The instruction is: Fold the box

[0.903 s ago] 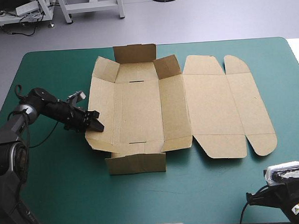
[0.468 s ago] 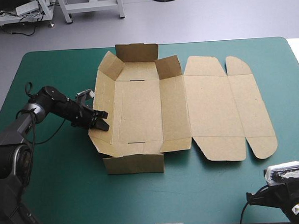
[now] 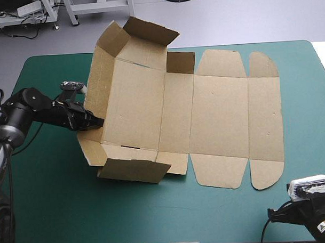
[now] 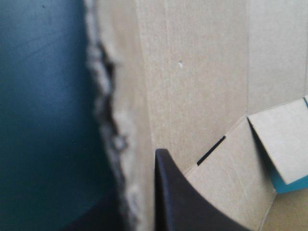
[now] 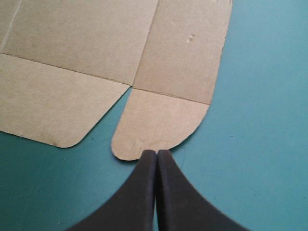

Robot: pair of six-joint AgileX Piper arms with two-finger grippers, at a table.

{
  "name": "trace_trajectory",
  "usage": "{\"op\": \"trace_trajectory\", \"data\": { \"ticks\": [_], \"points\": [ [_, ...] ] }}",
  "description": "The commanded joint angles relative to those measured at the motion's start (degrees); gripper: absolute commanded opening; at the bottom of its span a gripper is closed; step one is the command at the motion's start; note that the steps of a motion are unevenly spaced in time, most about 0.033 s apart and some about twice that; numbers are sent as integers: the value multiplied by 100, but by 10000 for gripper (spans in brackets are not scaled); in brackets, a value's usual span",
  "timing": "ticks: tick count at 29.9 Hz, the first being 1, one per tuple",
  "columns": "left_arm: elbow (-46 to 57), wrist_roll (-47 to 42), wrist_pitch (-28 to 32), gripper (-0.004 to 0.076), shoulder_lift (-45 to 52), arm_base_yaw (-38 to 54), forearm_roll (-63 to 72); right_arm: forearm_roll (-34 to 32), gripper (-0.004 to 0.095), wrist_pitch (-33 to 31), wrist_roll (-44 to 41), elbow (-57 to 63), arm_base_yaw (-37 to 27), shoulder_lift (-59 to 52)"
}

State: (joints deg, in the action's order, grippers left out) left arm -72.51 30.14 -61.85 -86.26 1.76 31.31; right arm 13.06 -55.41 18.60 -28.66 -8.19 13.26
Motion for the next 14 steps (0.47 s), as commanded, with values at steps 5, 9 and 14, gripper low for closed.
{"op": "trace_trajectory", "data": {
  "ticks": [5,9,14],
  "points": [
    [-812,42,-545,-6,1211,-127,-288,115,-24,624,57,-220,2,99],
    [-1509,-210,-1079,-6,1407,-543,-863,115,-24,663,57,-297,2,99],
    [-2091,-341,-1162,-6,1506,-1437,-1834,161,-25,798,57,-320,2,99]
  ]
}}
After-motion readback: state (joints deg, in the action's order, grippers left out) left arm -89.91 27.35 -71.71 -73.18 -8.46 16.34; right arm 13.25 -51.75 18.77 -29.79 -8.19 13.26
